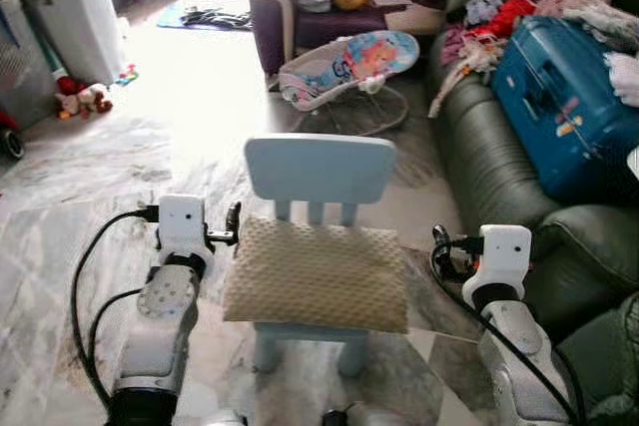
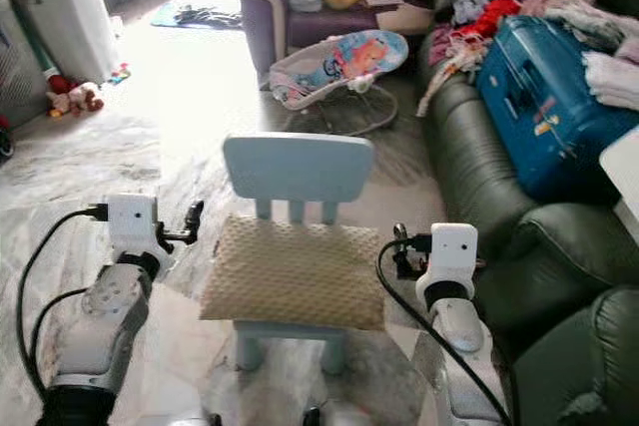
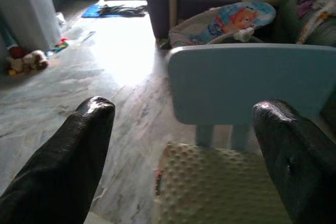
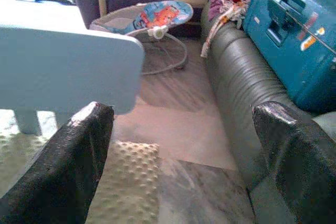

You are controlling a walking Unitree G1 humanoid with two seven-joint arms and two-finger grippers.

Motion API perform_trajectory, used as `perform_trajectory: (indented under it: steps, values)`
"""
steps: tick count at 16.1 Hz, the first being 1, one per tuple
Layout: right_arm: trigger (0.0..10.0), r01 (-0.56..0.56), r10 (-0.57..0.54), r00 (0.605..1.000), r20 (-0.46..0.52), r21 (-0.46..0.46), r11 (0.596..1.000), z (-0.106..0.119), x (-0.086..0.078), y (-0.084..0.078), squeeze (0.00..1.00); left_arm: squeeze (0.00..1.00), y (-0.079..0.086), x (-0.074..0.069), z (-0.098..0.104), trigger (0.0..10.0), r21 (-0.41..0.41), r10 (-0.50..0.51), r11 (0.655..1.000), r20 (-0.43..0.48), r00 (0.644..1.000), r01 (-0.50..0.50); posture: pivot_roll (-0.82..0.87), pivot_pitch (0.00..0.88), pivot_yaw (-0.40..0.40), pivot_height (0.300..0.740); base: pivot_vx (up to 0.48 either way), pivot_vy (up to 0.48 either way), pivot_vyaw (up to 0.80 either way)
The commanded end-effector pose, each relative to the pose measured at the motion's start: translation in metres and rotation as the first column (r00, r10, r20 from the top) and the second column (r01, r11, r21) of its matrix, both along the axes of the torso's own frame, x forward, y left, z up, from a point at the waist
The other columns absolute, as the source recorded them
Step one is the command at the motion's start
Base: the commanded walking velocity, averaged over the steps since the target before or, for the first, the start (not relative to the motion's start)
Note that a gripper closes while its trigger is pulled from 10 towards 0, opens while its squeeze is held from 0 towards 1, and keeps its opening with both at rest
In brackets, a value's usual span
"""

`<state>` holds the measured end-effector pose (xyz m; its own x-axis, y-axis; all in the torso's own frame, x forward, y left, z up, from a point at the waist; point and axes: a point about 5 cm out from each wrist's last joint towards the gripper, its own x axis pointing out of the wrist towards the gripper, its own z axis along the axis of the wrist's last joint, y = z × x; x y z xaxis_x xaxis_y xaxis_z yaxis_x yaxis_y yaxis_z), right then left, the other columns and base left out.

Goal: Move the pillow to the sofa

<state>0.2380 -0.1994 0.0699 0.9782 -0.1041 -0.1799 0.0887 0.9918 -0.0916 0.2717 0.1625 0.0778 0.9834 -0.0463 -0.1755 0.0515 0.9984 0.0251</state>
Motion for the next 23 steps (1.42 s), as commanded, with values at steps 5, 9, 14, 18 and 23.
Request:
perform_trajectory:
  steps: [5, 9, 14, 18, 23]
  values:
    - [10.0, -0.012, 0.012, 1.0, 0.002, 0.005, 1.0, 0.0017, -0.0032, 0.0049, 0.0, 0.0, 0.0035, -0.0011, -0.0012, 10.0, 0.001, 0.038, 0.999, 0.005, 0.999, -0.038, -0.04, 0.0, -0.029, 0.74, 0.0, 0.0, 0.0]
    - [10.0, -0.014, 0.014, 1.0, 0.004, 0.005, 1.0, 0.0026, -0.0026, 0.0049, 0.0, 0.0, 0.0041, 0.0004, -0.001, 10.0, -0.014, 0.037, 0.999, 0.004, 0.999, -0.037, -0.04, 0.0, -0.031, 0.74, 0.0, 0.0, 0.0]
    - [10.0, -0.026, 0.025, 0.999, 0.034, 0.029, 0.999, 0.007, -0.0015, 0.0079, 0.0, 0.0, 0.0014, -0.0058, -0.0038, 10.0, -0.064, -0.029, 0.998, -0.029, 0.999, 0.027, -0.04, 0.0, -0.032, 0.74, 0.0, 0.0, 0.0]
    - [10.0, -0.002, 0.001, 1.0, 0.025, 0.044, 0.999, 0.0061, -0.0028, 0.0056, 0.0, 0.0, 0.005, -0.0059, -0.0055, 10.0, -0.052, -0.024, 0.998, -0.036, 0.999, 0.022, -0.04, 0.0, -0.031, 0.74, 0.0, 0.0, -0.2]
    - [10.0, -0.009, 0.008, 1.0, 0.026, 0.04, 0.999, 0.0068, -0.0025, 0.0056, 0.0, 0.0, 0.0032, -0.0043, -0.002, 10.0, -0.041, -0.036, 0.999, -0.01, 0.999, 0.036, -0.04, 0.0, -0.03, 0.74, 0.0, 0.0, -0.8]
